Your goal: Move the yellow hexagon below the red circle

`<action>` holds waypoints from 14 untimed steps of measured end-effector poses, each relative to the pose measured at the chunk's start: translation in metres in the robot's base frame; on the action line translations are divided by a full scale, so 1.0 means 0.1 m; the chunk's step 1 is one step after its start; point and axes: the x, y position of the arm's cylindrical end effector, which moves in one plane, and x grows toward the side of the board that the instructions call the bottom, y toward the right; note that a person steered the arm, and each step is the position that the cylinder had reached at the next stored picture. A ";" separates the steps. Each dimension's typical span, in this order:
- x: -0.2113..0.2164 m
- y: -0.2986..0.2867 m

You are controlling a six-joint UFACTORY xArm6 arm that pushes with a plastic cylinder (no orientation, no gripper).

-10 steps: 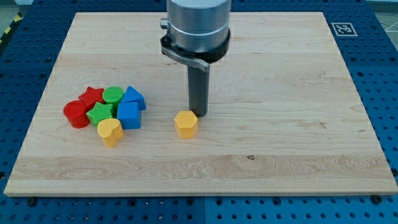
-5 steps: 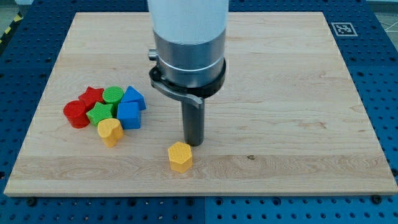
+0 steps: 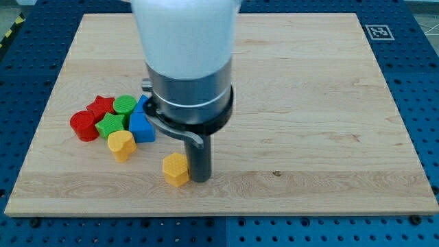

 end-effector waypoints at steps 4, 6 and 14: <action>0.03 -0.53; 0.20 -0.99; 0.14 -1.86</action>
